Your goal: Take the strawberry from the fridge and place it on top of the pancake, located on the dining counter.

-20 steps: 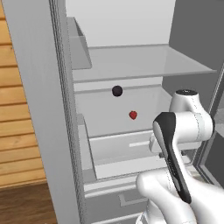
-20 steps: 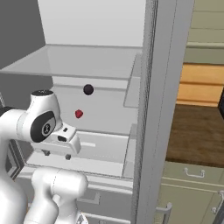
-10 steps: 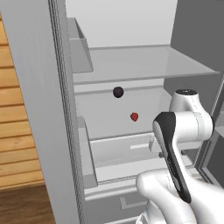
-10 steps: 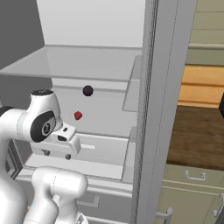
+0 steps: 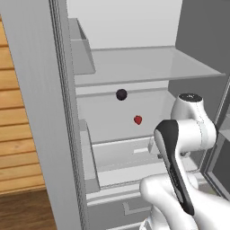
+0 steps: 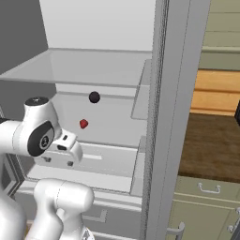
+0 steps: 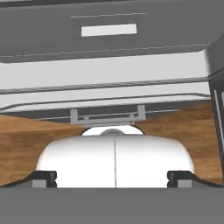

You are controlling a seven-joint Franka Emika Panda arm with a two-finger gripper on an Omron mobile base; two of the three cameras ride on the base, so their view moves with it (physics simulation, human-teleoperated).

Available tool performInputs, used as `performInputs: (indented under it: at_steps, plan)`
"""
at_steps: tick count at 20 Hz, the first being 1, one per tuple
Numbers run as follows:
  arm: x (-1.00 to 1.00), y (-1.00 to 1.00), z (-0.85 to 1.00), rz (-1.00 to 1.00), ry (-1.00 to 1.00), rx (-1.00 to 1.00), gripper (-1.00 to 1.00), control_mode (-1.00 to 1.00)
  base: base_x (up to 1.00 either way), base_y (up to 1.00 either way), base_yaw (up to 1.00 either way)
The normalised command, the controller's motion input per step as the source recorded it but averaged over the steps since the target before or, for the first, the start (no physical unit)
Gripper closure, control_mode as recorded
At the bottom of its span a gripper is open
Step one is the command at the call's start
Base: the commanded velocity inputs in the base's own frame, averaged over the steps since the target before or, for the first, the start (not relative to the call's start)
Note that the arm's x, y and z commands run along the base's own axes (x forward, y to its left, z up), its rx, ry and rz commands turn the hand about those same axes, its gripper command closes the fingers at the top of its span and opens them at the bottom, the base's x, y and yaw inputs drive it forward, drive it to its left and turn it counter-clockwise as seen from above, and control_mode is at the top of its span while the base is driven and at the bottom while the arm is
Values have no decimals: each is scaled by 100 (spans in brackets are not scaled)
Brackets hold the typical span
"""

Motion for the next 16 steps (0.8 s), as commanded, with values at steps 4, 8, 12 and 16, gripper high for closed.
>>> performInputs:
  at_steps: [4,8,12,16]
  plan:
    - [52,21,0,12,-33,0,-100,-100,0,0,0]
    - [71,3,0,11,-25,1,-100,-100,0,0,0]
    - [100,0,0,12,-4,8,-100,-100,0,0,0]
    - [99,7,0,1,-1,0,-100,-100,0,0,0]
